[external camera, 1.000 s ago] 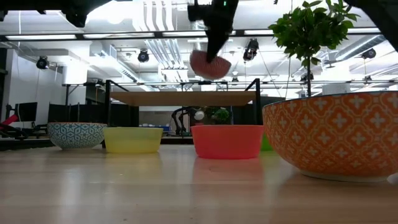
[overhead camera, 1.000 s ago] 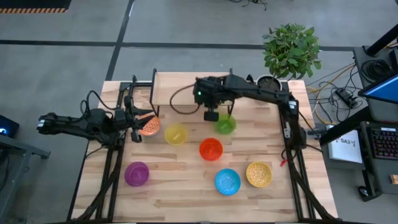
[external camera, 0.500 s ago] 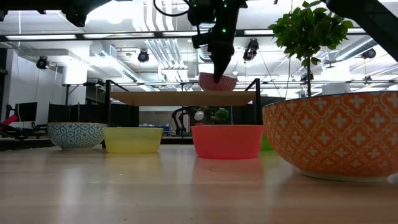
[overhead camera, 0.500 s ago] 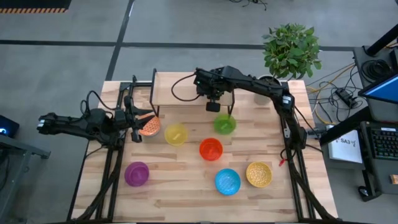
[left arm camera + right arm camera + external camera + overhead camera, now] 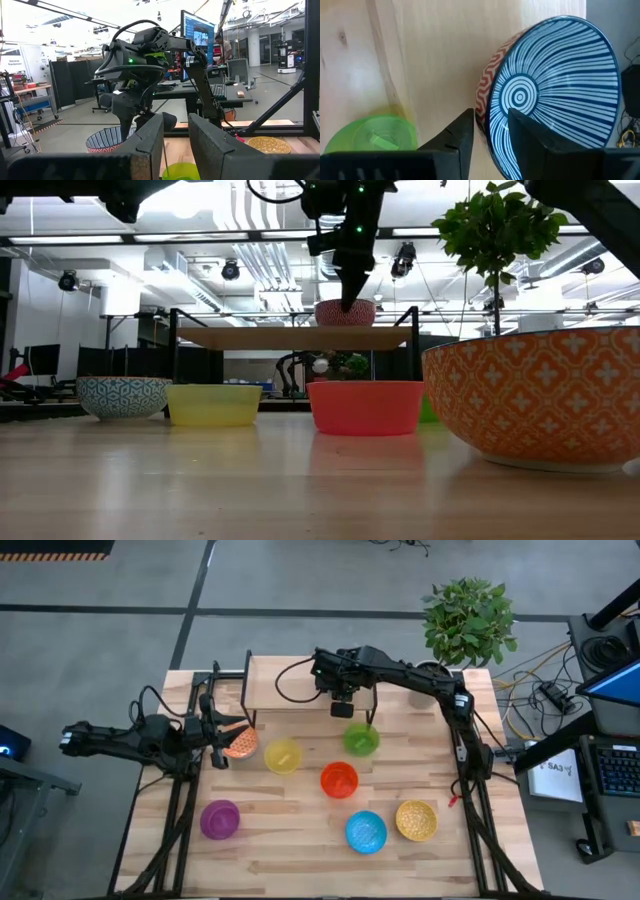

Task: Place and stack bowls onto a shelf
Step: Put the blue patterned bowl on the shelf, then put the yellow bowl on the shelf

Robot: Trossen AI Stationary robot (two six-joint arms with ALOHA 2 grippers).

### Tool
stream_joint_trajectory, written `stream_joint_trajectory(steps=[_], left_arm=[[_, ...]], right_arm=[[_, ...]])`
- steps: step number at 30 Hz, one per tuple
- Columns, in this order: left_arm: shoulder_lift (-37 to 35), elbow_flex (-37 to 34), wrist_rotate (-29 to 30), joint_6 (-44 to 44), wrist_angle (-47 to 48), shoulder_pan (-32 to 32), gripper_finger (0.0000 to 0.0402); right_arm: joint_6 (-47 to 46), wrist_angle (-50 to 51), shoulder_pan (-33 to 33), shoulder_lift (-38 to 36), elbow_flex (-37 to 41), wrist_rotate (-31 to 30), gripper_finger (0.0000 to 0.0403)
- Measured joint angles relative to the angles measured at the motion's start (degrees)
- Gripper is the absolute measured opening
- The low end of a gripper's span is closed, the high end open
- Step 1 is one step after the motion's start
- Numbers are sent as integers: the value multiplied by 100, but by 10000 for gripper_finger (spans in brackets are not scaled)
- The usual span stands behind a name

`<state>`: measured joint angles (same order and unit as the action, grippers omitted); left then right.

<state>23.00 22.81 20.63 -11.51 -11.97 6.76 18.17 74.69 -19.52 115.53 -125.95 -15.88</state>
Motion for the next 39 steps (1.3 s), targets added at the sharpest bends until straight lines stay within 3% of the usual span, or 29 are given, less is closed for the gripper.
stream_joint_trajectory(steps=[7,12,15,20,26,31,35,39], left_arm=[[0,0,0,52,0,0,75],[92,0,-34,156,-2,6,75],[273,110,-56,269,39,5,73],[879,583,-62,482,130,7,68],[1753,1072,-86,1001,992,24,68],[2492,1578,-595,1734,1765,31,68],[3102,2223,-1098,2194,2705,33,68],[3752,2953,-1198,2530,3992,38,68]], right_arm=[[-444,115,144,-404,0,8,116],[-961,268,369,-915,133,922,116],[-979,-87,709,-1346,587,1074,116],[-965,-1476,1403,-2239,2017,1176,116],[-865,-3529,2197,-3319,4020,1196,116],[-857,-5092,2624,-4115,5580,1190,116],[-892,-5970,2770,-4634,6625,1187,116],[-1120,-6501,2779,-5108,7421,1185,116]])
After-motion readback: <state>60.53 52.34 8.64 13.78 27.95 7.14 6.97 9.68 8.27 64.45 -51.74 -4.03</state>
